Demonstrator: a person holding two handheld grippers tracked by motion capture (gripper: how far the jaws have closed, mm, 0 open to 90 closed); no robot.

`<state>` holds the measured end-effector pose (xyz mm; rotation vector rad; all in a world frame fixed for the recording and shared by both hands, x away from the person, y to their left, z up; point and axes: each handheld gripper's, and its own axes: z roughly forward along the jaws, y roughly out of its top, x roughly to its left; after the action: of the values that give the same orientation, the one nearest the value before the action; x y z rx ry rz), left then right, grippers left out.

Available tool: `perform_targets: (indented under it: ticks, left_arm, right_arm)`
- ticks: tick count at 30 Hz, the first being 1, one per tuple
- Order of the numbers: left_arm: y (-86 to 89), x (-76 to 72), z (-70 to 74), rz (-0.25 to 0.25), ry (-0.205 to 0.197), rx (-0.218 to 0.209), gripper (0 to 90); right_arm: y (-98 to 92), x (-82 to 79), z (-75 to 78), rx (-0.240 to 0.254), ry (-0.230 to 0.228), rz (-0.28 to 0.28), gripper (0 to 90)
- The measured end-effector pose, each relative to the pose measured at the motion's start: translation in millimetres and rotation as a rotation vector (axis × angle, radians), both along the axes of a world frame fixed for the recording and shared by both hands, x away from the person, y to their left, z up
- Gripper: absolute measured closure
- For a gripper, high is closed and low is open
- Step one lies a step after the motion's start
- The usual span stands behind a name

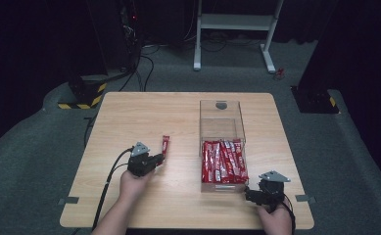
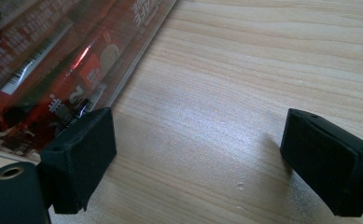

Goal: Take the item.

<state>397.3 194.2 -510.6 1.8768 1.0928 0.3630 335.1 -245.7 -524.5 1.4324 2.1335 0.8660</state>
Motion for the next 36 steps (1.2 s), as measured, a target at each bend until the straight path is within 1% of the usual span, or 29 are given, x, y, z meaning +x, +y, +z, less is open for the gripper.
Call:
perform_targets:
  ticks: [4,9,16,17,25,27,28,29,31,35,36]
  left_arm:
    - [-1.7,0.8,-1.7,0.001,0.002,0.009,89.8]
    - [-3.9,1.3,-4.5,0.008,0.014,0.020,89.6]
    - [-3.7,3.1,-7.4,0.012,0.022,0.037,89.2]
    - [-4.1,2.9,-7.7,0.014,0.026,0.032,89.2]
    - [-4.3,3.0,-8.5,0.017,0.023,0.040,88.1]
    - [-4.0,2.7,-7.8,0.019,0.021,0.033,86.5]
    - [-3.4,2.4,-7.0,0.021,0.012,0.033,84.2]
    - [-3.2,2.1,-6.3,0.021,0.013,0.027,81.0]
    - [-1.9,1.3,-4.1,0.018,0.009,0.013,78.5]
    - [2.4,-2.4,3.2,0.012,-0.008,0.006,71.5]
    - [3.5,-3.2,4.4,0.012,-0.013,0.010,69.9]
  right_arm:
    - [0.0,0.0,0.0,0.000,0.000,0.000,10.1]
    - [0.0,0.0,0.0,0.000,0.000,0.000,10.1]
    - [0.0,0.0,0.0,0.000,0.000,0.000,10.1]
    - [0.0,0.0,0.0,0.000,0.000,0.000,10.2]
    - [0.0,0.0,0.0,0.000,0.000,0.000,10.2]
    - [0.0,0.0,0.0,0.000,0.000,0.000,10.2]
    - [0.0,0.0,0.0,0.000,0.000,0.000,10.2]
    - [0.0,0.1,0.0,-0.001,-0.001,0.001,10.2]
    - [0.0,0.1,0.0,-0.001,-0.001,0.000,10.2]
    - [0.0,0.0,0.0,0.000,0.000,0.000,10.2]
    - [0.0,0.0,0.0,0.000,0.000,0.000,10.2]
